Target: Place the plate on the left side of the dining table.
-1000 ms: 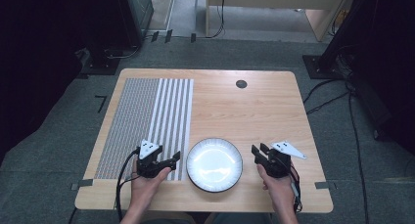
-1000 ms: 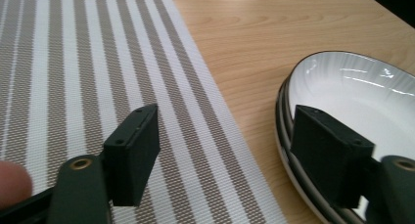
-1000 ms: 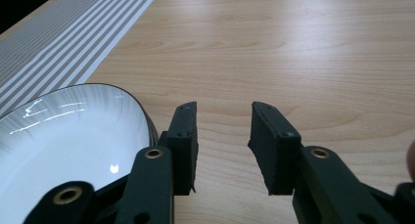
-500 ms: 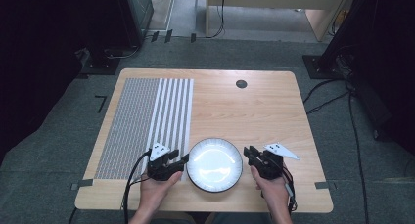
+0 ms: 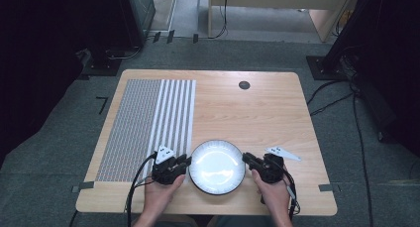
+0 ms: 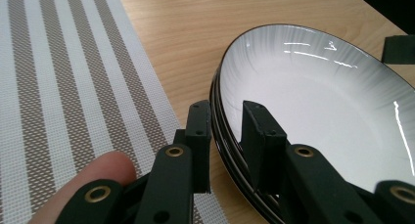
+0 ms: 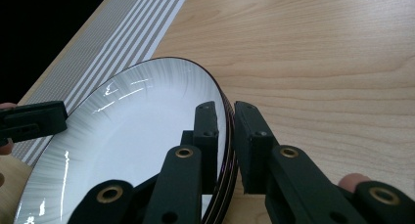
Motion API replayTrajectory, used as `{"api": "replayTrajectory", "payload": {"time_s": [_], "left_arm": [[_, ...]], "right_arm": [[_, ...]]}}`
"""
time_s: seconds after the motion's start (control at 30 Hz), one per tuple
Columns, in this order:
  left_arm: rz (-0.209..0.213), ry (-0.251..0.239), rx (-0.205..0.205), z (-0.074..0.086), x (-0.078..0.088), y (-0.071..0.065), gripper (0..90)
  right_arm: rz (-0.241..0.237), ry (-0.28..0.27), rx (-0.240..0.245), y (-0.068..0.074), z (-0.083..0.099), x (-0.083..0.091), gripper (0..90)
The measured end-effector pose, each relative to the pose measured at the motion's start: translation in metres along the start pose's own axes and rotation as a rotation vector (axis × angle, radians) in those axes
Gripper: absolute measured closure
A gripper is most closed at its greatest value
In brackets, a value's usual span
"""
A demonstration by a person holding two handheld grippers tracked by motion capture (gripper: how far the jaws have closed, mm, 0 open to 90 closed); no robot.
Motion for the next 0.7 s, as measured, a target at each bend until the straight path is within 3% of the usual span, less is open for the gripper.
{"api": "replayTrajectory", "payload": {"time_s": [0.13,0.4,0.53,0.7], "left_arm": [[0.02,0.019,-0.014,0.003,-0.0039,-0.0046,74.7],[0.003,0.025,-0.026,0.0045,-0.0048,-0.0053,77.0],[-0.011,0.021,-0.029,0.005,-0.0055,-0.0063,77.5],[-0.024,0.016,-0.027,0.0062,-0.0067,-0.0074,77.4]], "right_arm": [[0.006,-0.01,-0.011,-0.0002,0.0033,-0.0031,81.2],[0.017,0.001,-0.039,0.0015,0.0067,-0.0055,84.2],[0.022,-0.006,-0.098,0.001,0.0073,-0.0057,85.3],[0.044,-0.022,-0.134,0.0017,0.0079,-0.0066,88.3]]}}
Point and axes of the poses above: each handheld gripper's, and its own axes: x roughly backward along the jaws, z roughly out of its underside, y roughly to its left, the point moved 4 cm from there along -x, roughly forward along the jaws, and after that the axes turned 1 degree about z, right-handed, at the moved point
